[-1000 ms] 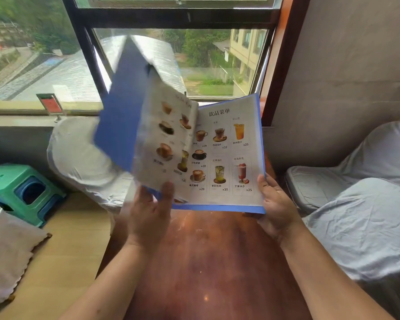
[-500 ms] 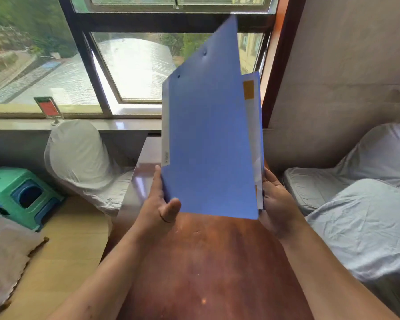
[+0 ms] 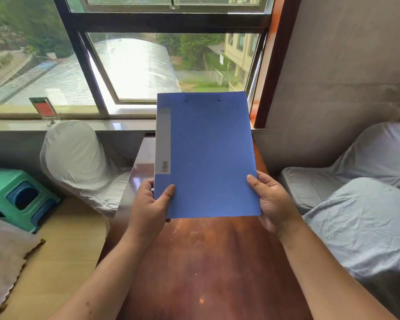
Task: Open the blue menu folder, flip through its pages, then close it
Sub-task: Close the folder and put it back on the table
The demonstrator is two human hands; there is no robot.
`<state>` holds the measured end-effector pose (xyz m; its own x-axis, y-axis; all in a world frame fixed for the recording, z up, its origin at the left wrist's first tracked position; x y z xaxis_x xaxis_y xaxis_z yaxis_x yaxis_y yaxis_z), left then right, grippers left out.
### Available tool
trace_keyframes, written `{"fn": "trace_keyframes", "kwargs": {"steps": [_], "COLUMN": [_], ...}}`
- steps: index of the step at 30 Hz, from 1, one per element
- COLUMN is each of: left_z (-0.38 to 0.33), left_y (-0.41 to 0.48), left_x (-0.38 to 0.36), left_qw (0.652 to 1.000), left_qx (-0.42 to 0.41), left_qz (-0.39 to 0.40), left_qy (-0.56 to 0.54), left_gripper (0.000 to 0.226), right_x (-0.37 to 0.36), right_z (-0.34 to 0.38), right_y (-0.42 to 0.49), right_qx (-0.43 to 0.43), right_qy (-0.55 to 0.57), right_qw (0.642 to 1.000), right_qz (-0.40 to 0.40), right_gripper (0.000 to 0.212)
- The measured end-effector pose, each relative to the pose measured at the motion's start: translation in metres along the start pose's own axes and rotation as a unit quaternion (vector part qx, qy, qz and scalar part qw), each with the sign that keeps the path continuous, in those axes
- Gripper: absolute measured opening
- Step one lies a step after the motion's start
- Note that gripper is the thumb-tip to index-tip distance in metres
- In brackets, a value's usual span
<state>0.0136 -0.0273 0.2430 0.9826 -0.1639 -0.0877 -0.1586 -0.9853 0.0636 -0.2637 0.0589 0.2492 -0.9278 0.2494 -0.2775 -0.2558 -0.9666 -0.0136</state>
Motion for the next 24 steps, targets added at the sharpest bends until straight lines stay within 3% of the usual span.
{"fn": "trace_keyframes", "kwargs": {"steps": [7,11,16,19,24], "left_z": [0.003,0.03,0.118,0.174,0.247], "left_y": [0.003,-0.005,-0.06,-0.111,-0.193], "left_x": [0.0,0.013,0.034,0.034,0.033], "left_qw": [1.0,0.995,0.956,0.92,0.868], "left_qx": [-0.004,0.083,0.208,0.255,0.324], "left_qz": [0.006,0.021,0.06,0.095,0.133], "left_qy": [-0.008,0.041,0.2,0.282,0.352], "left_gripper": [0.022,0.036,0.028,0.031,0.033], "right_x": [0.003,0.02,0.056,0.078,0.102], "right_z": [-0.003,-0.03,-0.111,-0.161,-0.227], "right_y": [0.003,-0.012,-0.074,-0.124,-0.192], "right_qx": [0.0,-0.037,-0.172,-0.24,-0.34], "right_qy": [-0.006,-0.164,-0.368,-0.491,-0.562], "right_qw": [1.0,0.984,0.913,0.837,0.754], "right_qz": [-0.011,-0.066,-0.04,-0.028,0.012], "right_gripper": [0.028,0.021,0.012,0.007,0.016]}}
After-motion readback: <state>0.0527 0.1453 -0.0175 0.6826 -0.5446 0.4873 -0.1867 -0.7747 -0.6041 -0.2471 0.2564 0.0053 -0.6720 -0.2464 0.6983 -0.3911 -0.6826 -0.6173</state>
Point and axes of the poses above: each hand's wrist, its own y-axis towards the middle knuckle, its own x-axis out of the back of the hand, z = x × y, the point moved 2 cm from there along y, towards the middle knuckle, and after that the axes turned 10 degrees about -y, right-handed, at the moved point
